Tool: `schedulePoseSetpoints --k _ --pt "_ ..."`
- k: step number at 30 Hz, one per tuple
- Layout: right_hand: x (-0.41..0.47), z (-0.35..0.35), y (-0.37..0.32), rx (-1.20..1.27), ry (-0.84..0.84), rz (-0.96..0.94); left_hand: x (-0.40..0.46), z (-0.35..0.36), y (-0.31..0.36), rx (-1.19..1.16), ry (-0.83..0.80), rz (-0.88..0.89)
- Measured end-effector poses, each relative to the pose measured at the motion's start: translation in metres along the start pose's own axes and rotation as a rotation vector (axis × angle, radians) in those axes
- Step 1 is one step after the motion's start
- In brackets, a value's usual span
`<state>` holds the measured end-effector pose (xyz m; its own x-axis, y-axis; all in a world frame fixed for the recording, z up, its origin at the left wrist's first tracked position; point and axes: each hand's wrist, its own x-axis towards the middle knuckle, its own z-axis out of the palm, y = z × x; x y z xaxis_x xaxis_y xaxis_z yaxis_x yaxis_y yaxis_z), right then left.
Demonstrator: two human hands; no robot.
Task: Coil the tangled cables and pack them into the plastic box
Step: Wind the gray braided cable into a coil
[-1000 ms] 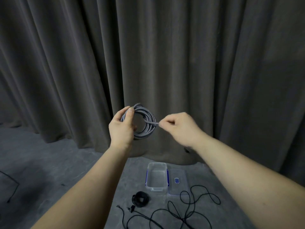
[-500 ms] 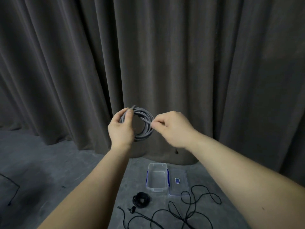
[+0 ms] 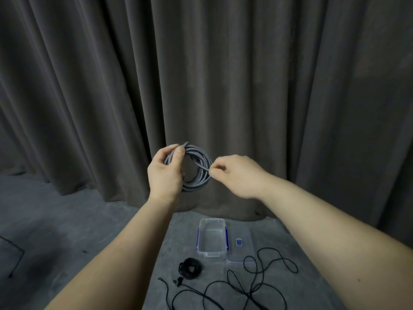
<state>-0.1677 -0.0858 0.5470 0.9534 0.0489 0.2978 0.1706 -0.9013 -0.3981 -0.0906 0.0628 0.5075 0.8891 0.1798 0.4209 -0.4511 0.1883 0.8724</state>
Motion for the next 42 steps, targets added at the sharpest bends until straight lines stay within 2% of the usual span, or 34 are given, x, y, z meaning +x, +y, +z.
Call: schedulePoseSetpoints --k 4,9,11,15,20,23,28,32,36,39,42 --pt "0.003 0.005 -0.014 -0.178 0.015 -0.103 -0.003 0.004 0.0 0.074 -0.002 0.029" --pt "-0.001 0.01 -0.015 -0.154 0.016 -0.157 -0.002 0.006 -0.004 -0.055 0.08 -0.101" --pt "-0.004 0.006 -0.005 -0.056 0.089 -0.13 0.002 0.003 -0.001 -0.104 0.092 -0.127" --pt "-0.003 0.006 0.011 0.378 0.206 -0.005 0.004 0.005 0.011 -0.172 0.025 -0.112" --pt "-0.001 0.005 0.025 0.745 0.286 0.063 0.0 0.008 0.022 -0.281 -0.073 -0.174" --pt "-0.005 0.01 0.03 1.063 0.198 0.161 -0.008 0.009 0.027 -0.382 -0.087 -0.225" --pt "-0.003 0.01 0.025 1.402 0.03 0.31 -0.023 0.026 0.027 -0.516 -0.122 -0.284" --pt "0.005 0.005 0.023 1.557 0.035 0.381 -0.029 0.034 0.024 -0.455 -0.204 -0.213" --pt "0.007 0.001 0.026 1.6 0.06 0.451 -0.028 0.031 0.015 -0.192 -0.274 -0.093" --pt "0.001 0.004 0.027 1.548 0.099 0.433 -0.03 0.027 0.015 -0.229 -0.317 -0.176" --pt "0.0 0.012 0.025 1.505 0.226 0.348 -0.033 0.027 0.02 -0.265 -0.291 -0.233"
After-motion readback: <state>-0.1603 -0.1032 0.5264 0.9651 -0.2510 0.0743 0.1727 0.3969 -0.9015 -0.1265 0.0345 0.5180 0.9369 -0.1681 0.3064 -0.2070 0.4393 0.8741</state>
